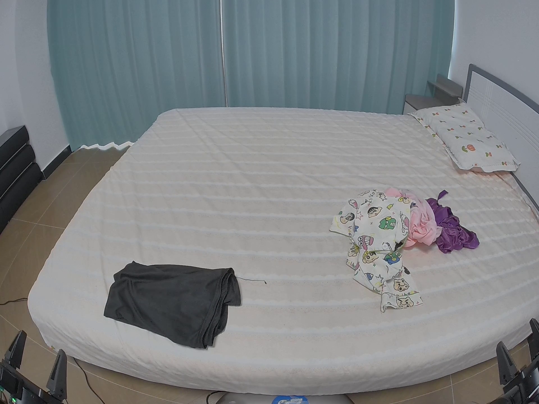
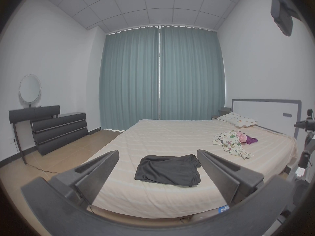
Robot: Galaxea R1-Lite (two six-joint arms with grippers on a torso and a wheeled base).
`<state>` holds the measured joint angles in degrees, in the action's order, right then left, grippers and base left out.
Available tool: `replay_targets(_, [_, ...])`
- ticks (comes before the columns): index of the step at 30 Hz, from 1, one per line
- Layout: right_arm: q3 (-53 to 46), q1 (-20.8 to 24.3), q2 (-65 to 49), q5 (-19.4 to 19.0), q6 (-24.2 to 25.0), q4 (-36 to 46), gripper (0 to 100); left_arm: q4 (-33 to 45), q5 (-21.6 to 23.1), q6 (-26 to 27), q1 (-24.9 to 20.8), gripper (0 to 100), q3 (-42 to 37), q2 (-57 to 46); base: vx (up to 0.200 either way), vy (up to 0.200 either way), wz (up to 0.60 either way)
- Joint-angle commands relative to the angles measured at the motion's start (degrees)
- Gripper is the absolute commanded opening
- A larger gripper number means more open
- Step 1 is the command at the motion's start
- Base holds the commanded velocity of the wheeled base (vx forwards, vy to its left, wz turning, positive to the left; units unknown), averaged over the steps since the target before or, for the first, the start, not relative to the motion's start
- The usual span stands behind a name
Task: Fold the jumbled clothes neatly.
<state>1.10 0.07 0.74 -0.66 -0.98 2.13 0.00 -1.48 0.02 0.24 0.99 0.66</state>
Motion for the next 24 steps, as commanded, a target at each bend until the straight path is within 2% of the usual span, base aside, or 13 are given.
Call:
replay_targets(1, [-0.39, 0.01, -0.66, -0.04, 0.01, -0.02, 100, 0.09, -0.02, 0.15, -0.07, 100, -0.99, -0.66, 0.000, 0.000, 0.00])
replay_targets(24, [-0.48, 0.01, -0.66, -0.13, 0.54, -0.11, 100, 0.09, 0.07, 0.24, -0.07, 100, -0.99, -0.66, 0.000, 0.000, 0.00])
